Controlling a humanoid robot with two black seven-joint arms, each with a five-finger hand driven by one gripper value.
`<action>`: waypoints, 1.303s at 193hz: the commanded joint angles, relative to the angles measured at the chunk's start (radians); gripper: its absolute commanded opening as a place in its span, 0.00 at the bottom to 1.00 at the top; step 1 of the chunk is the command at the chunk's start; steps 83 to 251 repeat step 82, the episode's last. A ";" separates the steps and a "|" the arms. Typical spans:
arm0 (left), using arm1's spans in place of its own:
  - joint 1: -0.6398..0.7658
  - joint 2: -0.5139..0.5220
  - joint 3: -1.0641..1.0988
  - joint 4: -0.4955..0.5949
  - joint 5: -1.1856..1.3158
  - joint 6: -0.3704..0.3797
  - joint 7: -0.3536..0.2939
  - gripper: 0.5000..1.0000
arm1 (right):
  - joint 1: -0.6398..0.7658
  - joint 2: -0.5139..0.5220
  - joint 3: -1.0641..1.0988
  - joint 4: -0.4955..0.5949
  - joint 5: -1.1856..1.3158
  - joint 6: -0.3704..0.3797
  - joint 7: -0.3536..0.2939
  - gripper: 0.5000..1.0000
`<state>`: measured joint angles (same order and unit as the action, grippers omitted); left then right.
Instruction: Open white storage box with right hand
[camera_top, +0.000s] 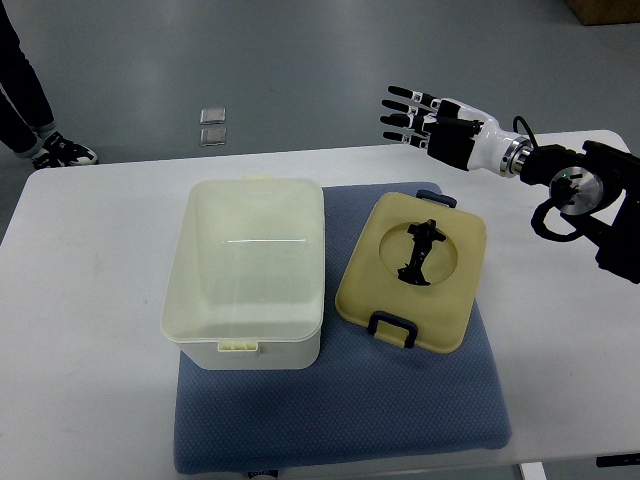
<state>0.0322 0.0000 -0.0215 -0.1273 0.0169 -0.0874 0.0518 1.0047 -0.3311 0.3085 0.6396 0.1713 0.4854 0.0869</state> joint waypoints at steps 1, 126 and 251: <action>0.000 0.000 0.000 0.000 0.000 0.000 0.000 1.00 | -0.001 0.001 0.006 0.000 -0.007 -0.005 0.004 0.85; 0.000 0.000 0.000 0.000 0.000 0.000 0.000 1.00 | -0.003 -0.003 0.009 0.002 -0.006 0.016 0.005 0.85; 0.000 0.000 0.000 0.000 0.000 0.000 0.000 1.00 | -0.003 -0.003 0.009 0.002 -0.006 0.016 0.005 0.85</action>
